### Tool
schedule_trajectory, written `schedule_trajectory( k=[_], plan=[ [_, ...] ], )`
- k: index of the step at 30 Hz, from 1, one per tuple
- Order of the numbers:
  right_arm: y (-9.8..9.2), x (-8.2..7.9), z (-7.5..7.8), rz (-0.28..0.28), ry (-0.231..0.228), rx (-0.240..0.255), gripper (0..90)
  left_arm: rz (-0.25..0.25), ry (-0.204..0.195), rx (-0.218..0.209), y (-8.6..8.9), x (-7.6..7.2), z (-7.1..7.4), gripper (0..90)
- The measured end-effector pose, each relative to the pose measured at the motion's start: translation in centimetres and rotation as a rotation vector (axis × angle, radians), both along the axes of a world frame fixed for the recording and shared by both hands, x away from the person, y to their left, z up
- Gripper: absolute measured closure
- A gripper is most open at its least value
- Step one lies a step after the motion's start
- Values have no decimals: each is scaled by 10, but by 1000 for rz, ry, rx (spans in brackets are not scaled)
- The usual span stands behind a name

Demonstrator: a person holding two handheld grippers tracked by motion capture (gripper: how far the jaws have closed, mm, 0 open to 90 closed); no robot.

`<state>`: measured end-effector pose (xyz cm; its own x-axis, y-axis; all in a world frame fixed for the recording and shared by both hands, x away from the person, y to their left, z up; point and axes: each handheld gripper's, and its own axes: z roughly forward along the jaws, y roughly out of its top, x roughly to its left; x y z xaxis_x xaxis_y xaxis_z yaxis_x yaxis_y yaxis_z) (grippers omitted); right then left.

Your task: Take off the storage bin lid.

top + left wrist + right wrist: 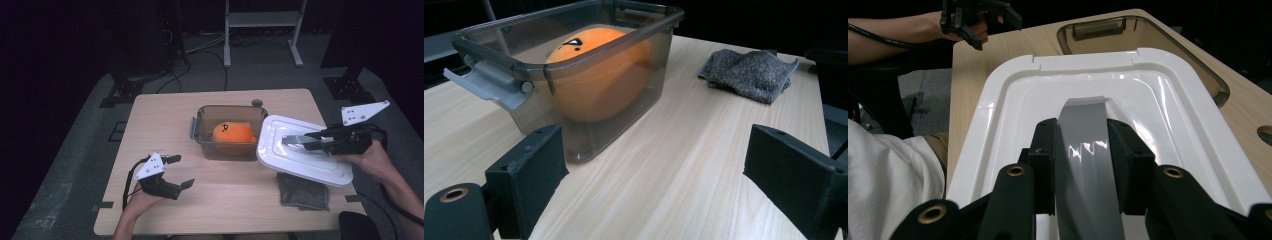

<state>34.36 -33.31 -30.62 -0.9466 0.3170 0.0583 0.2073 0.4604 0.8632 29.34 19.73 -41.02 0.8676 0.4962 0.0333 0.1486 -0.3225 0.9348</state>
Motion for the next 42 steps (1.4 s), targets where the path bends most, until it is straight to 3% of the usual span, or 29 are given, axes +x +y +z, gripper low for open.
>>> schedule_trajectory(
  k=[42],
  plan=[
    [69, 50, 18, 63, -14, -13, 659, 13, -7, -16, 7, 1, 1, 86]
  ],
)
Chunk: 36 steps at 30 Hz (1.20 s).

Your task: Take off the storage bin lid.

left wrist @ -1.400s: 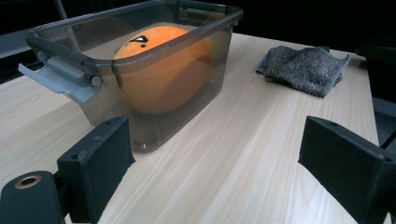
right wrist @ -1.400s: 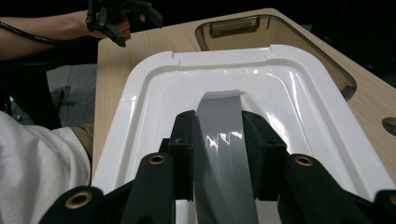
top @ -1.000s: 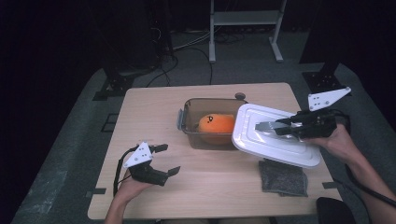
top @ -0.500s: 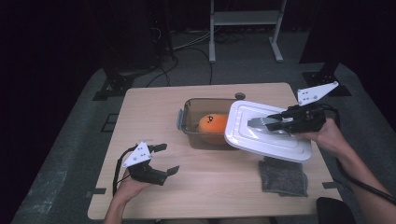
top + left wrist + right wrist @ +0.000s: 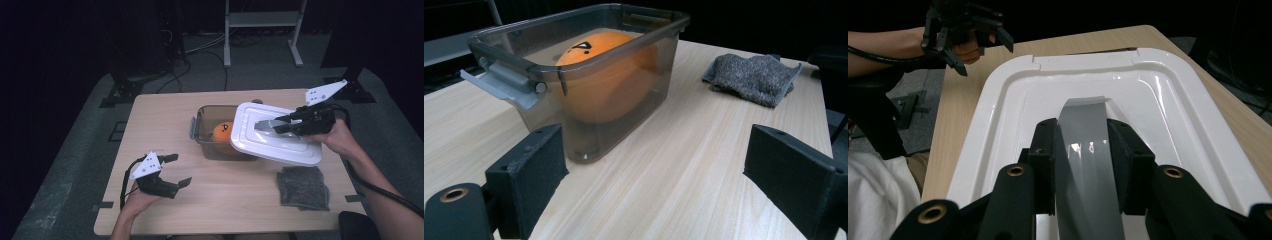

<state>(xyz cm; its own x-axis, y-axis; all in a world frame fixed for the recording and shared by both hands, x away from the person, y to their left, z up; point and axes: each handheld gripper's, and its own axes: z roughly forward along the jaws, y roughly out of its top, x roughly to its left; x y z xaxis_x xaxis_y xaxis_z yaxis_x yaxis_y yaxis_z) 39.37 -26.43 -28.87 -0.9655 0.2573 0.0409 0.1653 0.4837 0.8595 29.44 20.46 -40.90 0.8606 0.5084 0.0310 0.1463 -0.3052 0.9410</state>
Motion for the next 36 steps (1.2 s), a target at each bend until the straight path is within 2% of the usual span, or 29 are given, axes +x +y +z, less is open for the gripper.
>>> schedule_trajectory(
  k=[17, 36],
  plan=[
    [30, 21, 2, 34, -8, -3, 659, 0, -2, -3, 2, 0, 0, 86],
    [52, 39, 1, 61, -7, 1, 659, -6, 1, -3, 1, 0, -1, 86]
  ],
)
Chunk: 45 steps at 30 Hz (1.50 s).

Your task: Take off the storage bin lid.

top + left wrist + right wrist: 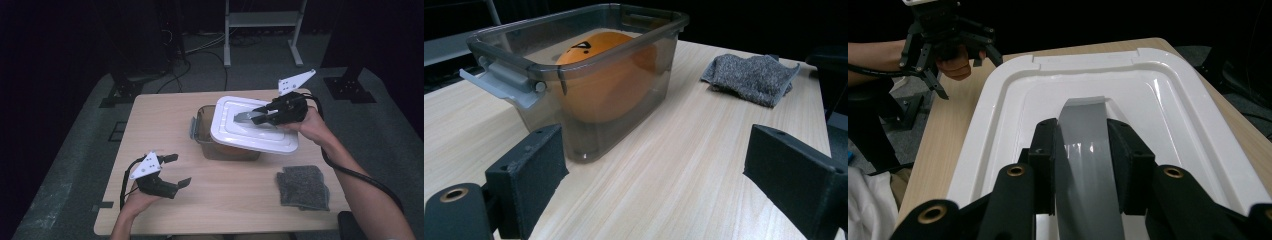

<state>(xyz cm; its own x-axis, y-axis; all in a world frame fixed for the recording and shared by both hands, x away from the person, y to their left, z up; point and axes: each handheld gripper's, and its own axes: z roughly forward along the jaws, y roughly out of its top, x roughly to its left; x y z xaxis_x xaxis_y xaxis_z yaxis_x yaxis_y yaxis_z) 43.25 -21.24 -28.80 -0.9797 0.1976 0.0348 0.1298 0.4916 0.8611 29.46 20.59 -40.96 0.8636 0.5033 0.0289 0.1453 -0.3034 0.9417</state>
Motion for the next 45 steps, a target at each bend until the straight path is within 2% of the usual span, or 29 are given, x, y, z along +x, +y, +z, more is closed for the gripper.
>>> schedule_trajectory(
  k=[29, 40, 45],
  plan=[
    [33, 24, -4, 64, 4, -14, 659, 5, 6, -1, 4, 0, -1, 86],
    [49, 36, -11, 92, 18, -26, 659, 7, 5, -4, 6, 0, -2, 86],
    [50, 39, -13, 96, 18, -31, 659, 6, 8, -7, 7, 2, -2, 86]
  ],
)
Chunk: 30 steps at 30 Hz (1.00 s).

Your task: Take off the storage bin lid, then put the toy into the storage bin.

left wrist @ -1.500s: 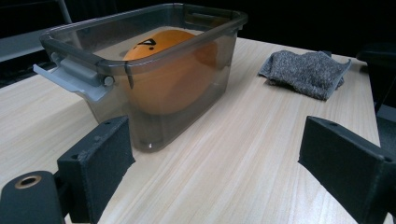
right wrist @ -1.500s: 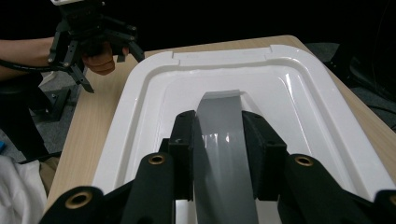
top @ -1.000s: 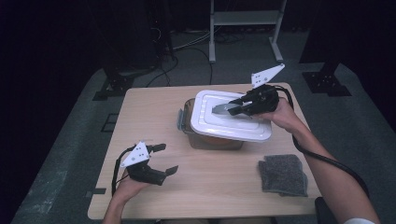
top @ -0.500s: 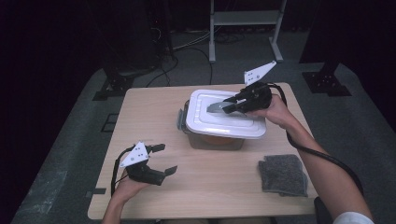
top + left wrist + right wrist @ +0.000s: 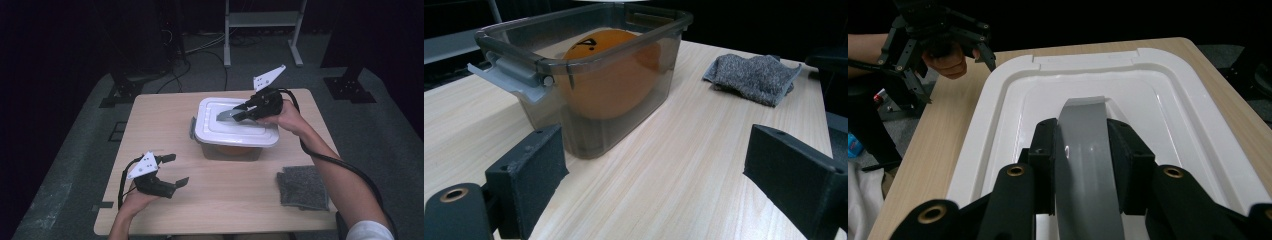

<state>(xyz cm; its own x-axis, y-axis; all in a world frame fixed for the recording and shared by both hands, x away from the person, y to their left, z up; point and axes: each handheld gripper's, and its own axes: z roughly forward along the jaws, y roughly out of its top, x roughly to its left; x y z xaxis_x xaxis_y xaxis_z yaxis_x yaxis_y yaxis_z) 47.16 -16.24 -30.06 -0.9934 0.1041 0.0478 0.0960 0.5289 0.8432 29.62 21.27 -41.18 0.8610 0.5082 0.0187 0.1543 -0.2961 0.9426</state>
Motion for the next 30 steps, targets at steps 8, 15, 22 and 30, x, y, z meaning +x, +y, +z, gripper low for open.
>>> schedule_trajectory(
  k=[8, 15, 22, 30],
  plan=[
    [1, 4, -1, -2, 4, -10, 659, -5, 0, -4, 0, 2, 0, 86],
    [3, 7, -2, -3, 10, -17, 659, -8, 0, -6, -2, 4, 1, 86],
    [2, 7, -1, -3, 5, -16, 659, -13, -1, -11, -3, 4, 1, 86],
    [9, 13, -6, 8, 8, -7, 659, -4, -4, -11, 1, 2, 2, 86]
  ],
)
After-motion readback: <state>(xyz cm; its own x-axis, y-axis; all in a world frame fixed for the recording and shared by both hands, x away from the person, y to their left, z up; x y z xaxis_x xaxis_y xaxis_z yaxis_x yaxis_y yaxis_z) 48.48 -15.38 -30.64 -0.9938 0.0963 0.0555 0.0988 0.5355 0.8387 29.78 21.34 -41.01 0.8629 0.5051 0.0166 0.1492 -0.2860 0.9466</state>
